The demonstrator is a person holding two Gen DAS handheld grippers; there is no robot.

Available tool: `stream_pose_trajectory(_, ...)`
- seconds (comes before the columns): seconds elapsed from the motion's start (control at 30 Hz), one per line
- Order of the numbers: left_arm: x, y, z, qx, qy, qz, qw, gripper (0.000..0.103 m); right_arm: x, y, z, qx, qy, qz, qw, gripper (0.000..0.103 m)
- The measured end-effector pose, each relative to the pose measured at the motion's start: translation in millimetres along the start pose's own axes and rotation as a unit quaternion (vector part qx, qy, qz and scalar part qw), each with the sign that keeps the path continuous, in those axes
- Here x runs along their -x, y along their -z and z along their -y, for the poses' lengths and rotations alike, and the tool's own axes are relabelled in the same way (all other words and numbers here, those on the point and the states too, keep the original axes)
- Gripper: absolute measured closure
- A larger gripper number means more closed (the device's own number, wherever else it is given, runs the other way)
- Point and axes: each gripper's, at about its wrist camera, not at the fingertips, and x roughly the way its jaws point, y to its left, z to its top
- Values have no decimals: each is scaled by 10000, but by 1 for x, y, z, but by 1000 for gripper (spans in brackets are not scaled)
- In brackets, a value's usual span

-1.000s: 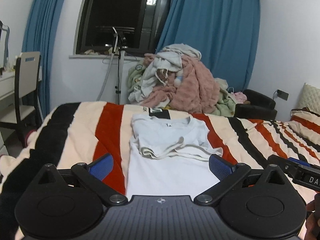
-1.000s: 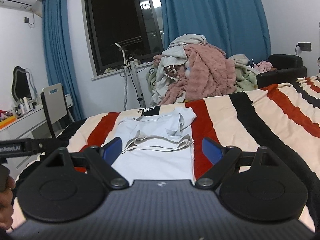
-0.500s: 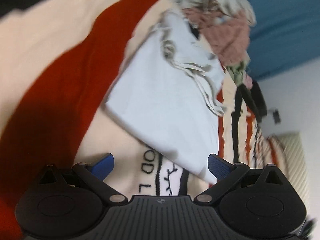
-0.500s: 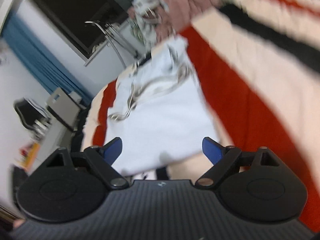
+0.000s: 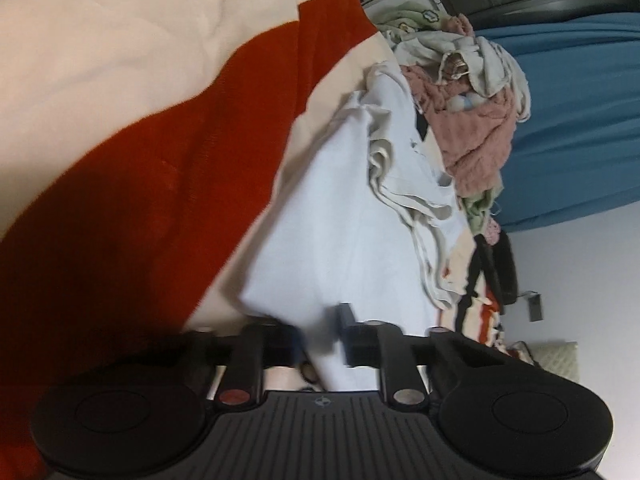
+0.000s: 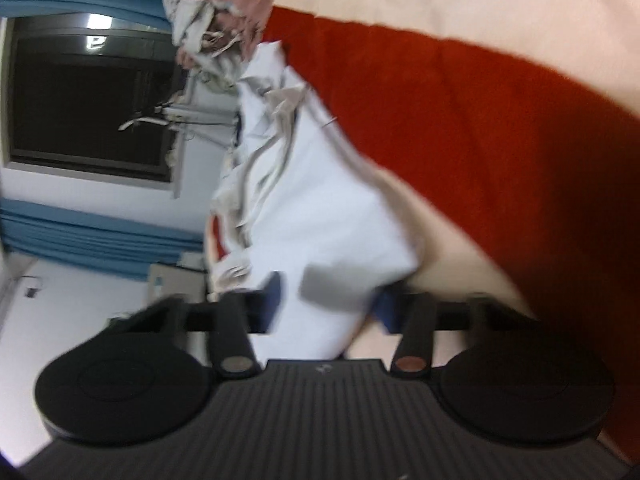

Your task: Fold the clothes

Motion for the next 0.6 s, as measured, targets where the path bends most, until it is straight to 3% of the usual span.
stream_pose_trajectory(0.2, 23, 4, 16, -325, 313, 353, 9984, 99, 17, 7, -16, 487, -142, 238, 9984, 94)
stream_pose_trajectory(0.43, 98, 30, 45, -895, 677, 813, 9904, 100, 83, 24, -42, 1106, -465, 541, 9913, 97)
stream_pose_trajectory(0.6, 147, 72, 43, -1132, 872, 955, 9851, 100, 137, 56, -37, 1415, -557, 803, 9851, 98)
